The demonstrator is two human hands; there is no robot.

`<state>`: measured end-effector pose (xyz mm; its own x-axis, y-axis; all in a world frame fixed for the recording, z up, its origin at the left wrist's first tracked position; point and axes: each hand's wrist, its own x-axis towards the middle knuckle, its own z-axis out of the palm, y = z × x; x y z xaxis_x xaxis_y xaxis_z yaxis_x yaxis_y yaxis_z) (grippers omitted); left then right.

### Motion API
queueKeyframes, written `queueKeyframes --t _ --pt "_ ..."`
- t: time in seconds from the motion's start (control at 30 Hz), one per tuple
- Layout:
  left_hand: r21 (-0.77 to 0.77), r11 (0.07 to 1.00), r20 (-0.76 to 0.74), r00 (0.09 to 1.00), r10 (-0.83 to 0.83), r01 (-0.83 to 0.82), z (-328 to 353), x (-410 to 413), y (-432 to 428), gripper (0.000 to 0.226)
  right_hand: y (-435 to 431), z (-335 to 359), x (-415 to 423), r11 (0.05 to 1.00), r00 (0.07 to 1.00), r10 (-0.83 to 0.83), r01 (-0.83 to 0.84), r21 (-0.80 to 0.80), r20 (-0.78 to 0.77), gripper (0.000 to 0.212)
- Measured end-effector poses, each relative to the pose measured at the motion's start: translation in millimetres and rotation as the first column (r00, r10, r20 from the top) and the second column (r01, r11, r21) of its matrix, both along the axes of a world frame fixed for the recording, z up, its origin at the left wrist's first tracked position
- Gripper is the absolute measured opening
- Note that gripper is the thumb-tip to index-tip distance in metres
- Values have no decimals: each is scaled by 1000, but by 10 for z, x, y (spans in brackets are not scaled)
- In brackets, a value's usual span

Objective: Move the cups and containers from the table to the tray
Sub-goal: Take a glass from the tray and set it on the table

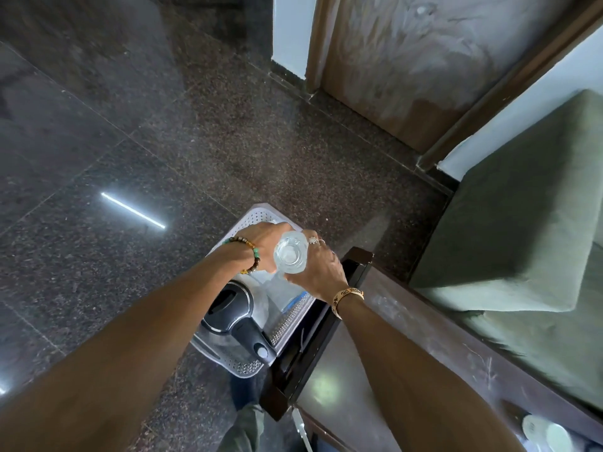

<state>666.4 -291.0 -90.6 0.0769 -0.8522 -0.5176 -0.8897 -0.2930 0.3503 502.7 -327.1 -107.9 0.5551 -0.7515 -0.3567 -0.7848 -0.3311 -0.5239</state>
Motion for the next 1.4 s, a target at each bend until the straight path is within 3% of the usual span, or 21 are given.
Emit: queueKeyframes --t 0.3,0.5,0.9,1.4 --pt "-89 960 -195 950 244 -264 897 -847 367 82 146 888 -824 998 999 8 -5 -62 51 80" --pt "-139 930 -274 915 295 -341 1280 -1513 624 78 389 1356 -1508 994 997 37 -29 -106 74 93" --pt "-192 916 -385 886 260 -352 1682 -2891 934 77 797 1794 -2945 969 995 -79 93 -228 69 89" --pt "-135 986 -385 922 36 -95 1498 -3964 1272 64 1538 1585 -4089 911 941 -333 337 -238 60 88"
